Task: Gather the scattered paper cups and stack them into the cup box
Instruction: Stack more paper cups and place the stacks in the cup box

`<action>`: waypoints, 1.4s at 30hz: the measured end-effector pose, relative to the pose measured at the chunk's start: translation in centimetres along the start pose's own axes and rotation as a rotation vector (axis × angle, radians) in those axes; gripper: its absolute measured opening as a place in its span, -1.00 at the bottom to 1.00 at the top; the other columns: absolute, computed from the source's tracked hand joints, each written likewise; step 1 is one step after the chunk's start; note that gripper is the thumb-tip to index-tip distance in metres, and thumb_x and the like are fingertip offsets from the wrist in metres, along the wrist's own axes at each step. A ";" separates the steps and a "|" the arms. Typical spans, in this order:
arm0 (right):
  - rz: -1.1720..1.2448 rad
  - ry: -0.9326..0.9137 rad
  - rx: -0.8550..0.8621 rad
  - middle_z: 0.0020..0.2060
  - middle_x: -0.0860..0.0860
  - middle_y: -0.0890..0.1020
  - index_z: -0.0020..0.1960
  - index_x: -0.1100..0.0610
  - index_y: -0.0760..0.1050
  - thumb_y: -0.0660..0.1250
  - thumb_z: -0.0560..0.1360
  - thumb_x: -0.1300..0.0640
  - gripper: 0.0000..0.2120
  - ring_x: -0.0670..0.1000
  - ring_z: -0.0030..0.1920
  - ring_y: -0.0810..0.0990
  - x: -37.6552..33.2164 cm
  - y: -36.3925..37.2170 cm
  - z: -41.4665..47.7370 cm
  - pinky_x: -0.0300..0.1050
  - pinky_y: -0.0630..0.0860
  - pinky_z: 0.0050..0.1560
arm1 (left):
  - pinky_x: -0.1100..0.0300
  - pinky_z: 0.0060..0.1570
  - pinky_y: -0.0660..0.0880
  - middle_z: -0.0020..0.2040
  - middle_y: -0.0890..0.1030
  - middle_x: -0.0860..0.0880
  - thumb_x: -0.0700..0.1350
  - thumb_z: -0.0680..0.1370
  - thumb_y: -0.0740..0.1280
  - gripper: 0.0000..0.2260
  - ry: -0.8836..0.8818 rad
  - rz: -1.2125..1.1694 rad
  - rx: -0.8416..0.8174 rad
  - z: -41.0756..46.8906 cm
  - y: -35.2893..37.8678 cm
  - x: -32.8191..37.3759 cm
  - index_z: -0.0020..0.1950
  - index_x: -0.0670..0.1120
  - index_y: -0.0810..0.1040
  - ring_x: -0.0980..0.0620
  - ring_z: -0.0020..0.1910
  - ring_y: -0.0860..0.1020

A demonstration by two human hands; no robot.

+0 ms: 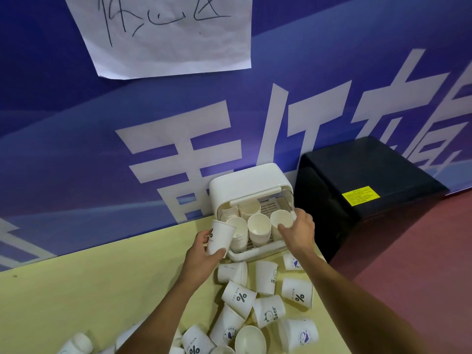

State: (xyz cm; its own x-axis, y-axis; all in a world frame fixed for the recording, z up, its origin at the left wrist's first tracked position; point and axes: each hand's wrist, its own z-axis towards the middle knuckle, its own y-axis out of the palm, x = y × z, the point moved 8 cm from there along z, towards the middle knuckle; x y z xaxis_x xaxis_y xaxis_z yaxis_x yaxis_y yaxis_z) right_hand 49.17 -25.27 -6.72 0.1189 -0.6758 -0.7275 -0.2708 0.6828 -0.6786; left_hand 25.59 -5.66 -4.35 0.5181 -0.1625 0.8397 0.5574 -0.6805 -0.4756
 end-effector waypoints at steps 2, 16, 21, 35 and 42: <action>0.042 -0.055 0.023 0.31 0.02 0.47 0.41 0.06 0.38 0.47 0.47 0.06 -0.45 0.08 0.30 0.48 -0.9 -0.2 -0.8 0.10 0.53 0.24 | 0.33 -0.18 0.43 0.20 0.49 0.11 -0.07 0.45 0.47 -0.44 -0.001 -0.005 -0.018 -0.1 -0.1 -0.1 0.38 0.08 0.33 0.15 0.04 0.54; 0.452 -0.138 -0.479 0.04 -0.09 0.67 0.26 -0.01 0.50 0.51 0.28 -0.33 -0.33 -0.08 0.04 0.66 -7.3 5.9 -6.6 0.02 0.59 0.16 | 0.25 0.01 0.53 0.21 0.54 0.16 -0.01 0.43 0.50 -0.47 0.083 -0.102 -0.141 -0.9 1.3 1.7 0.35 0.12 0.39 0.17 0.10 0.57; 0.469 -0.139 -0.378 0.08 -0.11 0.61 0.31 -0.01 0.44 0.56 0.36 -0.12 -0.40 -0.13 0.07 0.60 -6.0 3.7 -6.0 -0.17 0.62 0.02 | 0.24 0.03 0.52 0.20 0.51 0.15 0.00 0.42 0.53 -0.45 0.059 -0.111 -0.203 -0.9 2.5 0.5 0.34 0.13 0.38 0.12 0.13 0.54; 0.380 -0.092 -0.006 0.14 -0.12 0.54 0.36 -0.08 0.34 0.50 0.40 -0.03 -0.40 -0.07 0.15 0.55 -0.9 -2.5 -1.1 -0.07 0.54 0.11 | 0.35 -0.14 0.44 0.15 0.55 0.08 -0.08 0.48 0.46 -0.66 -0.025 -0.002 -0.173 -0.1 3.5 -3.0 0.23 0.03 0.49 0.16 0.03 0.58; 0.316 -0.093 -0.053 0.22 -0.10 0.54 0.44 -0.08 0.28 0.53 0.41 0.03 -0.31 -0.03 0.21 0.54 -1.3 -1.0 0.3 0.02 0.57 0.20 | 0.29 -0.13 0.46 0.14 0.55 0.05 -0.09 0.50 0.44 -0.70 -0.054 0.066 -0.147 -0.4 1.9 -5.3 0.20 0.00 0.52 0.13 -0.01 0.59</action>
State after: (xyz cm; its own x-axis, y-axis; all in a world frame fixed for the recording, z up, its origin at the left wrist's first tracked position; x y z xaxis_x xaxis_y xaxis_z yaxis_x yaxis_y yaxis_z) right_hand 49.61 -24.98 -5.08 0.1071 -0.4034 -0.9087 -0.3570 0.8374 -0.4138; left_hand 23.64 -6.41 -9.59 0.5871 -0.1743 0.7905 0.4223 -0.7671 -0.4828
